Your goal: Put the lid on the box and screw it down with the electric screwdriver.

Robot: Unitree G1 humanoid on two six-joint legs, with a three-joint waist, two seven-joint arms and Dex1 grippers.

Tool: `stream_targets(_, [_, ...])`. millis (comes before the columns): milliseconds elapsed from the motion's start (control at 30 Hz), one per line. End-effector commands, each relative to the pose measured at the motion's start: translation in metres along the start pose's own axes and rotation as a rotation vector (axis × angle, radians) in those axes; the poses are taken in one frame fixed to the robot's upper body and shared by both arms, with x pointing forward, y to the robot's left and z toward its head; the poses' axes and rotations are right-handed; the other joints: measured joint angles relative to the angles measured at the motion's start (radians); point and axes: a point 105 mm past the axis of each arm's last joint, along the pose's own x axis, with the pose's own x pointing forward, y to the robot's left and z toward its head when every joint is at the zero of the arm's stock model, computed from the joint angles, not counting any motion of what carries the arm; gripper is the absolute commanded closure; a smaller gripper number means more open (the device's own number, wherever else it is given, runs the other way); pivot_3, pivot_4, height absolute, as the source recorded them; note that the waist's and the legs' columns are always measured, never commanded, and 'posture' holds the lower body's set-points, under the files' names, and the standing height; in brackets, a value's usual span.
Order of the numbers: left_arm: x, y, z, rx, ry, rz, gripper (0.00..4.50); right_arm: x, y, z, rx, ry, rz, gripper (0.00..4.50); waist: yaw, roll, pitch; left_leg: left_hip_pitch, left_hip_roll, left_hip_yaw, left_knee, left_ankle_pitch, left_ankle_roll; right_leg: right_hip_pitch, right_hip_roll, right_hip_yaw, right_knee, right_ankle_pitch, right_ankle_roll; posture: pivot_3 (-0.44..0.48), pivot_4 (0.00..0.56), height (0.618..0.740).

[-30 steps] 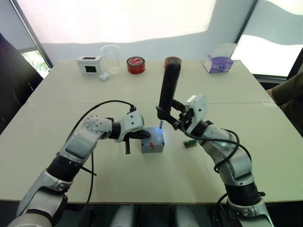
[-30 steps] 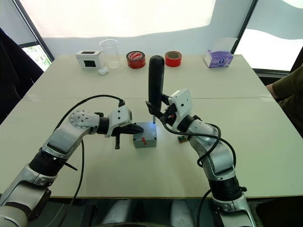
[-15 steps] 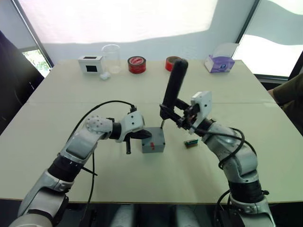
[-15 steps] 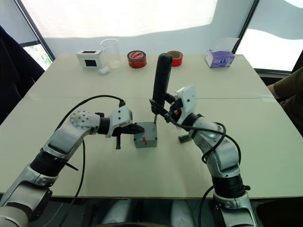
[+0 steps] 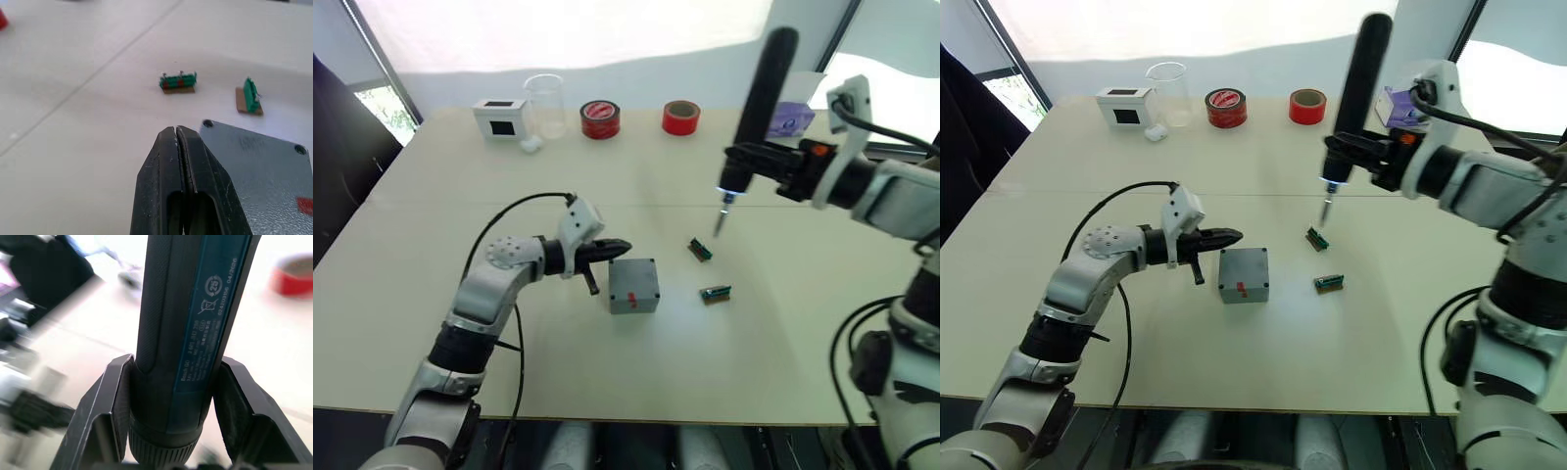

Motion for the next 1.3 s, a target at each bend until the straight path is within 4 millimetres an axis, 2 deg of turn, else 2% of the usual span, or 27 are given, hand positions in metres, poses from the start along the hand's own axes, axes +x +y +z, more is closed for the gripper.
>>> stream_targets(33, [-0.010,-0.034,0.010,-0.033,-0.001,-0.240,4.50,-0.015,-0.028,-0.037,0.094,0.221,-0.090,2.65,0.000,0.000,0.001,0.000,0.000,0.001,-0.001,0.000,0.000,0.000,0.000,0.000,-0.001,0.000,0.000,0.000,0.150,0.740])
stream_targets(133, [-0.012,-0.034,0.006,-0.023,0.060,-0.234,4.50,-0.025,-0.041,-0.054,0.154,0.305,-0.110,2.65,0.000,0.006,0.007,-0.001,0.000,0.002,0.000,-0.001,0.001,0.000,0.000,0.000,-0.001,0.000,0.000,0.000,0.150,0.740])
stream_targets(200, [-0.019,-0.043,0.001,0.022,0.117,-0.276,4.50,-0.033,-0.050,-0.079,0.191,0.440,-0.126,2.65,-0.001,0.012,0.011,-0.001,0.000,0.003,0.000,0.000,0.002,0.000,0.001,0.000,-0.001,0.000,0.001,0.000,0.150,0.740])
stream_targets(267, [-0.024,-0.055,-0.001,0.055,0.149,-0.332,4.50,-0.038,-0.056,-0.093,0.223,0.519,-0.142,2.65,-0.004,0.012,0.011,0.000,0.000,0.003,0.000,-0.001,0.002,0.000,0.002,0.000,-0.001,0.000,0.001,0.000,0.150,0.740])
stream_targets(367, [-0.026,-0.062,-0.002,0.067,0.167,-0.352,4.50,-0.035,-0.062,-0.099,0.229,0.567,-0.173,2.65,-0.017,0.012,0.012,0.000,0.000,0.003,0.000,-0.001,0.002,0.000,0.002,0.000,-0.001,0.000,0.001,0.000,0.150,0.740])
stream_targets(533, [-0.026,-0.063,-0.004,0.045,0.171,-0.326,4.50,-0.032,-0.075,-0.112,0.236,0.628,-0.217,2.65,-0.018,0.012,0.012,0.000,0.000,0.004,0.000,-0.001,0.002,0.000,0.002,0.000,0.000,0.000,0.001,0.000,0.150,0.740])
stream_targets(700, [-0.026,-0.064,-0.005,0.032,0.177,-0.314,4.50,-0.029,-0.081,-0.117,0.220,0.656,-0.216,2.65,-0.017,0.007,0.015,0.000,0.000,0.003,0.002,-0.001,0.002,0.001,0.003,0.000,0.000,0.001,0.003,0.000,0.150,0.740])
stream_targets(767, [-0.026,-0.065,-0.005,0.016,0.173,-0.310,4.50,-0.028,-0.084,-0.122,0.199,0.678,-0.221,1.66,-0.018,0.007,0.015,0.001,0.000,0.003,0.003,-0.001,0.002,0.001,0.003,0.000,0.000,0.002,0.004,0.000,0.150,0.740])
stream_targets(800, [-0.026,-0.066,-0.005,0.012,0.172,-0.309,4.50,-0.027,-0.086,-0.124,0.182,0.687,-0.229,1.52,-0.019,0.006,0.015,0.001,0.000,0.003,0.003,-0.001,0.002,0.002,0.003,0.000,0.000,0.002,0.004,0.000,0.150,0.740])
stream_targets(833, [-0.026,-0.067,-0.005,0.009,0.171,-0.308,4.50,-0.027,-0.088,-0.125,0.165,0.693,-0.235,1.04,-0.018,0.005,0.014,0.001,0.000,0.003,0.003,-0.001,0.002,0.002,0.003,0.000,0.000,0.002,0.004,0.000,0.150,0.740])
stream_targets(933, [-0.028,-0.063,-0.004,0.006,0.167,-0.279,4.50,-0.027,-0.087,-0.126,0.116,0.703,-0.229,0.26,-0.017,0.003,0.014,0.002,0.000,0.003,0.004,-0.001,0.002,0.004,0.003,0.000,0.000,0.002,0.004,0.000,0.150,0.740])
stream_targets(967, [-0.029,-0.061,-0.004,0.004,0.167,-0.268,4.50,-0.026,-0.087,-0.125,0.106,0.700,-0.226,0.07,-0.016,0.001,0.014,0.002,0.000,0.003,0.004,-0.001,0.002,0.004,0.003,0.000,0.000,0.002,0.004,0.000,0.150,0.740])
stream_targets(1067, [-0.031,-0.057,-0.003,0.001,0.169,-0.249,4.50,-0.025,-0.085,-0.120,0.087,0.683,-0.213,0.07,-0.013,-0.001,0.015,0.002,0.000,0.002,0.006,-0.001,0.002,0.005,0.003,0.000,0.000,0.002,0.004,0.000,0.150,0.740])
stream_targets(1167, [-0.036,-0.050,-0.003,-0.002,0.169,-0.217,4.50,-0.022,-0.085,-0.106,0.050,0.632,-0.212,0.07,-0.013,-0.001,0.015,0.002,0.000,0.002,0.006,-0.001,0.002,0.005,0.003,0.000,0.000,0.002,0.004,0.000,0.150,0.740])
stream_targets(1233, [-0.046,-0.028,0.005,-0.019,0.141,-0.123,4.50,-0.016,-0.077,-0.064,-0.036,0.494,-0.182,0.07,-0.015,0.001,0.015,0.002,0.000,0.002,0.005,-0.001,0.002,0.004,0.003,0.000,0.000,0.002,0.004,0.000,0.150,0.740])
stream_targets(1300, [-0.056,-0.010,0.011,-0.030,0.119,-0.048,4.50,-0.013,-0.065,-0.034,-0.108,0.398,-0.146,0.07,-0.020,0.007,0.020,0.001,-0.001,0.003,0.005,0.000,0.002,0.002,0.003,0.000,0.001,0.002,0.005,0.000,0.150,0.740])
